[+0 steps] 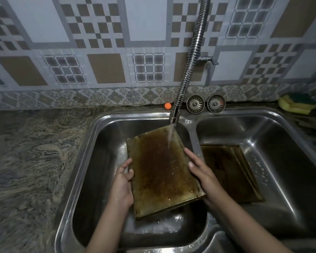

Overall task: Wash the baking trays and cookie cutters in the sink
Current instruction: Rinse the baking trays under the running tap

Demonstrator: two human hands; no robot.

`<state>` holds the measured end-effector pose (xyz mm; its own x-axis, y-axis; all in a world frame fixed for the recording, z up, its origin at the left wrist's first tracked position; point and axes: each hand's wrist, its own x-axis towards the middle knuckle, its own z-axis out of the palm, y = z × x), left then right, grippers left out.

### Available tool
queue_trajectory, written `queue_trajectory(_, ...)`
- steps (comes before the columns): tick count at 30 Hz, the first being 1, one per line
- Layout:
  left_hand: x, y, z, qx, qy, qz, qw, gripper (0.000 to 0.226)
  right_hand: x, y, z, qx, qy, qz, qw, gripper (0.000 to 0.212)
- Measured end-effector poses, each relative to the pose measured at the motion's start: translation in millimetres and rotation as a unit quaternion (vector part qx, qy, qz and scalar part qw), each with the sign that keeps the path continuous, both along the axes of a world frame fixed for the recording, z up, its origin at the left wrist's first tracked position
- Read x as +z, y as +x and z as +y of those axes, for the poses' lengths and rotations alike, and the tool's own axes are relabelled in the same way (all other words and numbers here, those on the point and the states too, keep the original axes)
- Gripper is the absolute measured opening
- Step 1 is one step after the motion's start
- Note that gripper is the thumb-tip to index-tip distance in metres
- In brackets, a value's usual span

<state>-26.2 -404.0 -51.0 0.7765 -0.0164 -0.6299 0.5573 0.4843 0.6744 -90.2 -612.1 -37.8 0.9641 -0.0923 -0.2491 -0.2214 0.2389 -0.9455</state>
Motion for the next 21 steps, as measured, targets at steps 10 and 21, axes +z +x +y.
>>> queue_trajectory(10,-52.3,27.0,8.7,-0.106,0.215,-0.089,0.967,0.031,26.3,-2.7,-37.9,-0.148,0.096,-0.023,0.984,0.042)
queue_trajectory(21,-120.9,41.2,16.1,-0.341,0.536,-0.032,0.772,0.017,58.6,-12.8,-151.1,-0.168,-0.366,0.003,0.915,0.046)
